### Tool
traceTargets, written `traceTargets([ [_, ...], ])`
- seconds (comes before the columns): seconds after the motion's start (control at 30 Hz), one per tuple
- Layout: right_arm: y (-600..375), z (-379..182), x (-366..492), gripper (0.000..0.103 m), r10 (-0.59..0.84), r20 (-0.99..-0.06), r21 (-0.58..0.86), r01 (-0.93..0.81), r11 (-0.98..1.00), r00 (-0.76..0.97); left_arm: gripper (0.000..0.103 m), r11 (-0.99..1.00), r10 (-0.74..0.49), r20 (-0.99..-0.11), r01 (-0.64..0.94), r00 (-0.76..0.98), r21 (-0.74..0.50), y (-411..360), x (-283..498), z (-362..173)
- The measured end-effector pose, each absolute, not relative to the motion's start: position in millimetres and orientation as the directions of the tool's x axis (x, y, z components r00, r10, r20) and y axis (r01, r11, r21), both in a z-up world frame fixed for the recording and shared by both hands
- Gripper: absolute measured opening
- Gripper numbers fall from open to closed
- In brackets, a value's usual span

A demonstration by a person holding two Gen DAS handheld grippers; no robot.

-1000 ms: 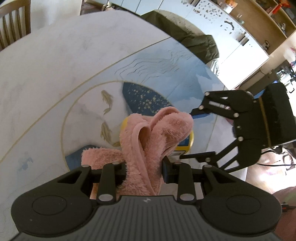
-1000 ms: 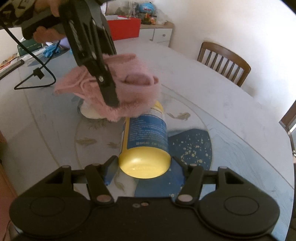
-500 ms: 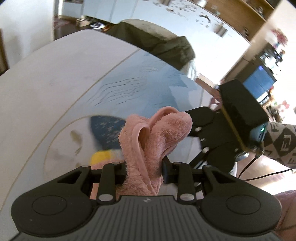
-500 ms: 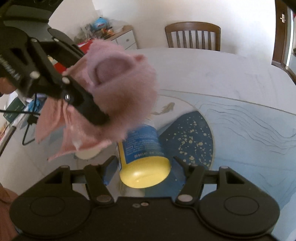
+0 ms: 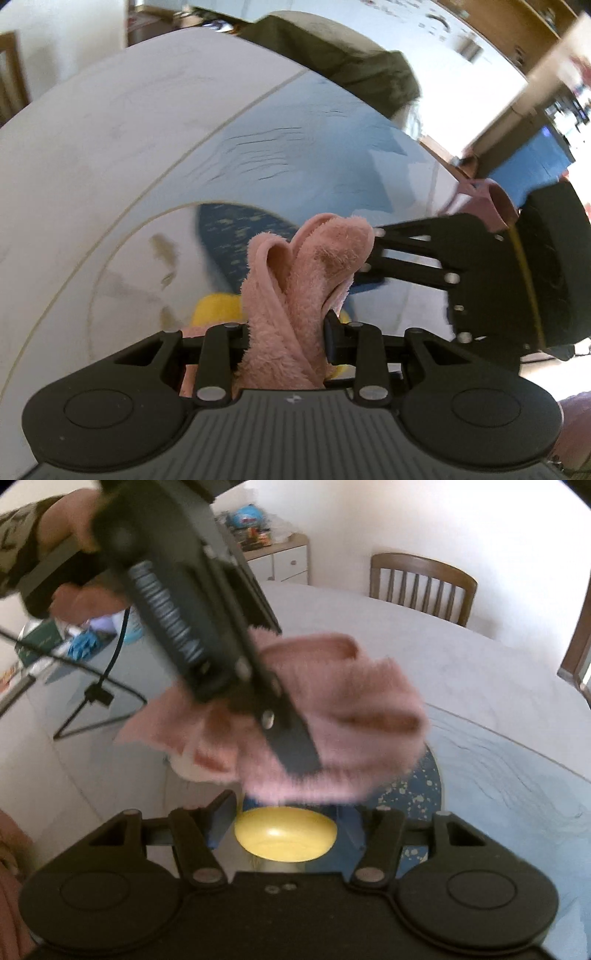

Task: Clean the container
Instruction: 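Wipe the bottle cap and body with the towel in the left tool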

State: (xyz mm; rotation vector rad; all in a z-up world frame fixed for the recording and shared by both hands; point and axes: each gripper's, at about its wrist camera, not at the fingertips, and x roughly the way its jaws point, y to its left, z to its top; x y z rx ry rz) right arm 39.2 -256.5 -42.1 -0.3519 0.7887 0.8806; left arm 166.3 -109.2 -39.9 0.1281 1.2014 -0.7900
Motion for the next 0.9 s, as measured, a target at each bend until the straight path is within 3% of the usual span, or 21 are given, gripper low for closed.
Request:
traceTargets([
  [0.17,-257,-43,35,0.062,0.551,-0.738,0.032,-0.795,0.605,0.389,0.03,0.792,-0.451,-0.877,0.527,0.165,-0.308,-74,170,-43],
  [0.5,-282,-52,62,0.063,0.674,-0.668,0.428,-0.578,0.695,0.316,0.031,0.823,-0.47,-0.869,0.433,0.154,-0.368,-41,154,-58],
  [0.9,-260,-68,52,0.066,0.67,-0.695,0.438,-0.584,0.684,0.263,0.03,0.851,-0.493,-0.85,0.305,0.187,-0.427,-6,138,-67],
])
